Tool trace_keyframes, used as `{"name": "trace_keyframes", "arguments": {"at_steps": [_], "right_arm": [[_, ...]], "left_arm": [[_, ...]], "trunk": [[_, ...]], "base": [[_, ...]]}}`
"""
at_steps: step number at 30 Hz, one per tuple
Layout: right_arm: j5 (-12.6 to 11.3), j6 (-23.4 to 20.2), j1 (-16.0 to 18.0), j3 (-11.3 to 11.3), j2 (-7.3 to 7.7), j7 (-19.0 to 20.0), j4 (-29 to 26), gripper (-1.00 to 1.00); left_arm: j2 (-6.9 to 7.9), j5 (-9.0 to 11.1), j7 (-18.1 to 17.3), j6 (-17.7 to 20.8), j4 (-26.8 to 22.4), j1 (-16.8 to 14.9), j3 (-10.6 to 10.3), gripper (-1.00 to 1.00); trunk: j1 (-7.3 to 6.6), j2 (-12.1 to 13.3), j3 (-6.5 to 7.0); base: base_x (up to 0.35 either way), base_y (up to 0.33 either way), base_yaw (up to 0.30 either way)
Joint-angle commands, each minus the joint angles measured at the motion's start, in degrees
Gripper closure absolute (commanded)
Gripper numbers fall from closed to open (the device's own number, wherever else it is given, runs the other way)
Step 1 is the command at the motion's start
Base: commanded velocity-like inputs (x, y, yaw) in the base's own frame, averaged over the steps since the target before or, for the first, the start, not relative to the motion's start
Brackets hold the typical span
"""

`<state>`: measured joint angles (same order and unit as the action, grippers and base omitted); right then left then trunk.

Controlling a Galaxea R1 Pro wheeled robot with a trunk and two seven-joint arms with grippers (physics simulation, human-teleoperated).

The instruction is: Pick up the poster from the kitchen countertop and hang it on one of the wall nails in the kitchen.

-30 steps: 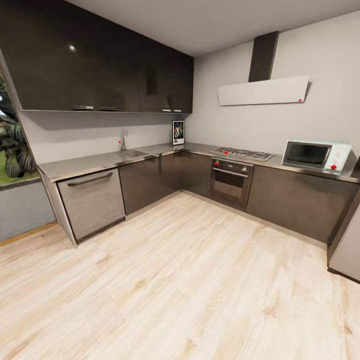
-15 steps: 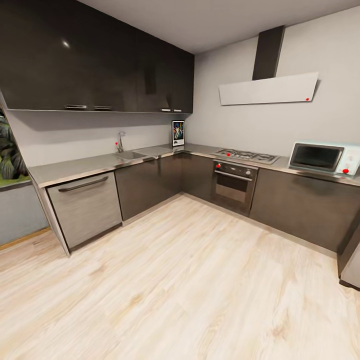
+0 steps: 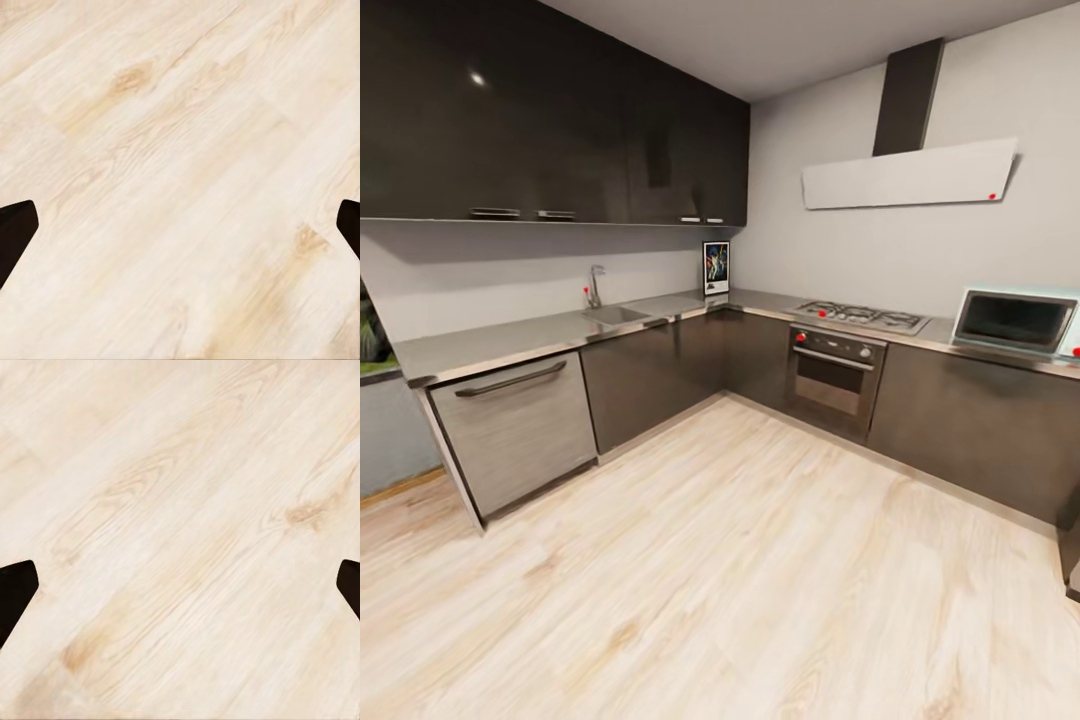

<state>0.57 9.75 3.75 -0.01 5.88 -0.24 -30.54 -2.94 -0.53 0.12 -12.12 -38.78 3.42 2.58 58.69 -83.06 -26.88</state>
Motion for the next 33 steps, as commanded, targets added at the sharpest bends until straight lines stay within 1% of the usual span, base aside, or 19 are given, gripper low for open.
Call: {"name": "trace_keyframes", "arguments": {"at_steps": [1,33], "right_arm": [[0.05,0.18,0.03,0.0,0.01,-0.02,0.04,-1.0],[0.11,0.19,0.03,0.02,0.01,-0.02,0.04,-1.0]], "left_arm": [[-0.05,-0.05,0.0,-0.09,-0.06,0.01,0.14,-1.0],[-0.05,-0.04,-0.02,-0.09,-0.03,0.01,0.15,-1.0]], "trunk": [[0.04,-0.02,-0.05],[0.04,-0.02,-0.05]], "base": [[0.334,0.0,0.0],[0.334,0.0,0.0]]}}
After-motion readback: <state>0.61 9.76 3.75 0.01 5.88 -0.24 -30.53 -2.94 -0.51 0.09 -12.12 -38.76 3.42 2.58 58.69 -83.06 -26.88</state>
